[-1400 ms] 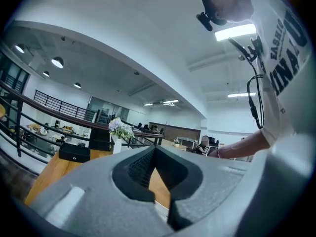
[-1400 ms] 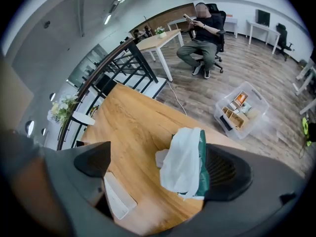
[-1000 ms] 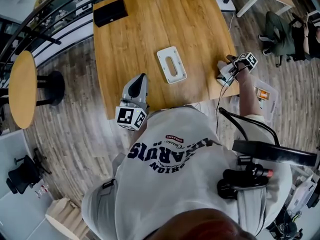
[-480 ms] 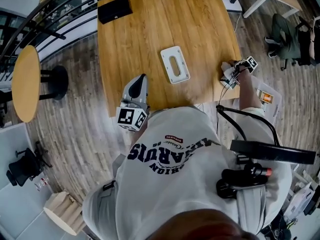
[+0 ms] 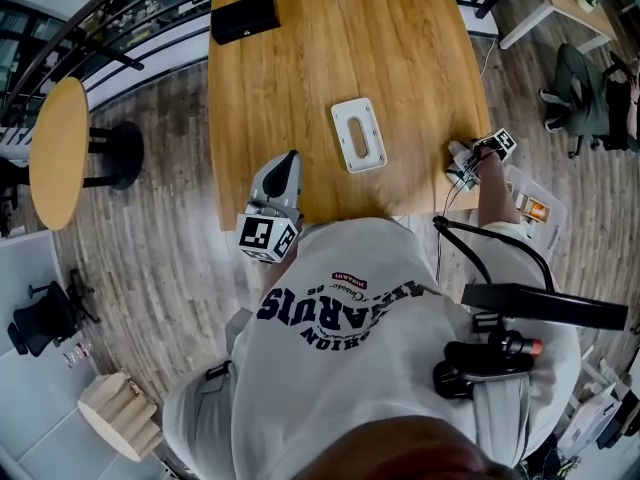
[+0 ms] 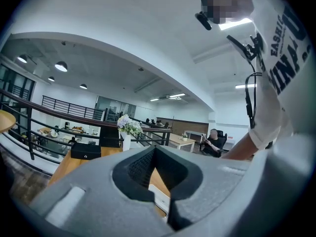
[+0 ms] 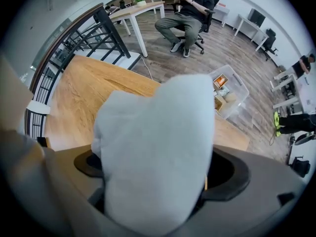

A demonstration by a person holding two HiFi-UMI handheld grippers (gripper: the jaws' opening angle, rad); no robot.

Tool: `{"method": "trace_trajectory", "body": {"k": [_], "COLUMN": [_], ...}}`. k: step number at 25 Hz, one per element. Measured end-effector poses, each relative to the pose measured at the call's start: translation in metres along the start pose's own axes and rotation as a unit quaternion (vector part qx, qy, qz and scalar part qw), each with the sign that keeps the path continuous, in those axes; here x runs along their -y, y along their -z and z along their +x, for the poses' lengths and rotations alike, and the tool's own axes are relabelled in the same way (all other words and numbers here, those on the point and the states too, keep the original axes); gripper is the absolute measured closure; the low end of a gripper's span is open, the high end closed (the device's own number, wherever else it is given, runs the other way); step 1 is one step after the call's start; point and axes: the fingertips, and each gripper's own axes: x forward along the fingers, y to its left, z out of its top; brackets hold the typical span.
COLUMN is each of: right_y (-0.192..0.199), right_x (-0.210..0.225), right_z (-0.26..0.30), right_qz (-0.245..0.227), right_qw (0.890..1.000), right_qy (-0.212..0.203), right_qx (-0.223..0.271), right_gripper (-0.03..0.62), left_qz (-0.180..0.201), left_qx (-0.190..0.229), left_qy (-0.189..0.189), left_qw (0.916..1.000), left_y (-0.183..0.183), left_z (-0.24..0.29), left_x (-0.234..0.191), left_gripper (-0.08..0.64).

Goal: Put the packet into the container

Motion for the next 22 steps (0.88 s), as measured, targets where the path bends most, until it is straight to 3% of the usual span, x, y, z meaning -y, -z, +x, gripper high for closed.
{"method": "trace_trajectory", "body": {"k": [7, 11, 12, 13, 22], "right_y": [-0.0034, -0.0012, -0.0007, -0.0006, -0.0029], "right_x": [0.0034, 0.0009, -0.0005, -0.0017, -0.0040], "right_z": [0.0058, 0.0054, 0.0051, 0.0046, 0.0007], "right_qz": [0.000, -0.049, -0.066, -0.081, -0.095], "right_qw": [1.000, 0.999, 0.998, 0.996, 0.995], "right_qy": [0.005, -0.003, -0.007, -0.010, -0.008], "right_qx": [0.001, -0.013, -0.017, -0.020, -0.016], "right_gripper": [0.006, 0.012, 0.159, 0.220, 0.241], "left_qz": [-0.007, -0.006, -0.005, -0.004, -0.002], "left_qx": [-0.001, 0.000, 0.000, 0.001, 0.007], "left_qy": [-0.001, -0.004, -0.004, -0.004, -0.001], "left_qw": [1.0000, 1.0000, 1.0000, 1.0000, 1.0000], "left_y": [0.0019, 0.0032, 0.0029, 0.0021, -0.0028], "left_z": [0.0010, -0.0001, 0.0000, 0.0003, 0.0014], "left_x": [-0.0004, -0.0015, -0.0019, -0.0020, -0.0002], "left_gripper": [0.563, 0.563, 0.563, 0.563, 0.563]}}
